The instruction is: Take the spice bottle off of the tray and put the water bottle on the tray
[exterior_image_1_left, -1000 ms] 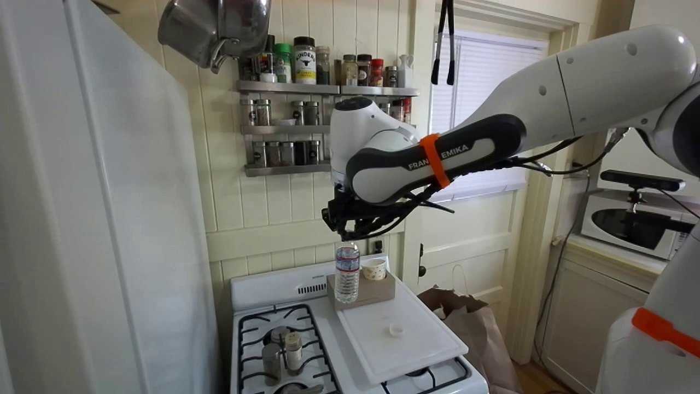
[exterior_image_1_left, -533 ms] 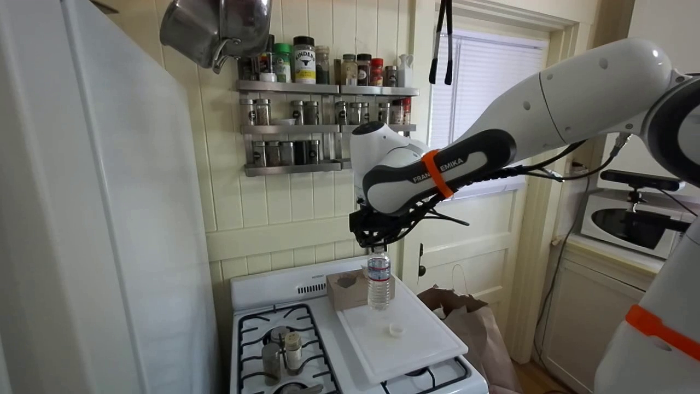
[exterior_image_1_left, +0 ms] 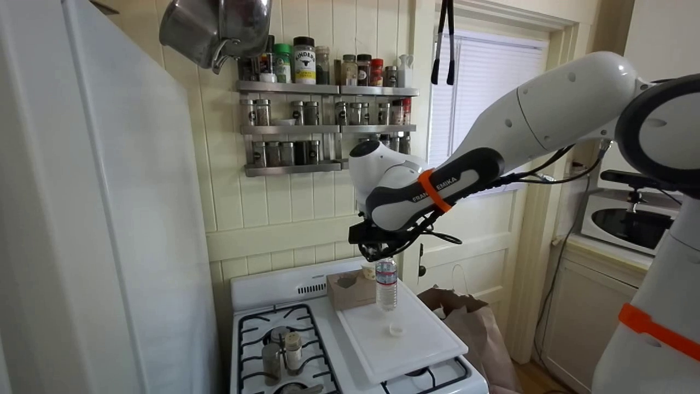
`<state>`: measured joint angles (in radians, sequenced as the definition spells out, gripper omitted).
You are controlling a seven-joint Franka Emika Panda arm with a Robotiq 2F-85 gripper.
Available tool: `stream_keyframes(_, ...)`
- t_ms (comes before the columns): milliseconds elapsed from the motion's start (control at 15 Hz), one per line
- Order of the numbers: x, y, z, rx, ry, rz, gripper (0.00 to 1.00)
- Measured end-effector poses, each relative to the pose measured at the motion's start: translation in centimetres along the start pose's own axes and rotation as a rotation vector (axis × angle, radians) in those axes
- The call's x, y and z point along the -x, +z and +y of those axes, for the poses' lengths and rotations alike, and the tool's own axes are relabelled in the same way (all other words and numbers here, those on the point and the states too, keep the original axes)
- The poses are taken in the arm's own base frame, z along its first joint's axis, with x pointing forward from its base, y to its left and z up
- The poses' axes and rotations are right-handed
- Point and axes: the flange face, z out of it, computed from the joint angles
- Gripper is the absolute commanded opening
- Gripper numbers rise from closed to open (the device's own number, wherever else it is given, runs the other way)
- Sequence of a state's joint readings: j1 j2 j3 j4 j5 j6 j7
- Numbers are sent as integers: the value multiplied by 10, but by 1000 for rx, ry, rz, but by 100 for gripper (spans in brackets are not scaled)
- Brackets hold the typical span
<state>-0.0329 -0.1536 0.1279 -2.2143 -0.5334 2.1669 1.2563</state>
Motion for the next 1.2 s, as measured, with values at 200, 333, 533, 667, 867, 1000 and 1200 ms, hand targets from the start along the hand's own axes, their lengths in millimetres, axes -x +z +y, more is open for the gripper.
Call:
stream_keyframes(200, 2, 16, -4, 8, 23, -13, 57)
stream_keyframes(333, 0, 25, -5, 9, 38, -22, 64)
stream_keyframes(533, -6, 28, -3, 8, 61, -23, 86)
stream_keyframes(667, -12, 24, 0, 2, 75, -17, 99)
stream_keyframes(867, -22, -2, 7, -24, 96, 8, 100)
stream_keyframes(1000, -25, -34, 12, -84, 58, 9, 100)
stream_keyframes(1200, -23, -74, 18, -167, -25, 5, 100)
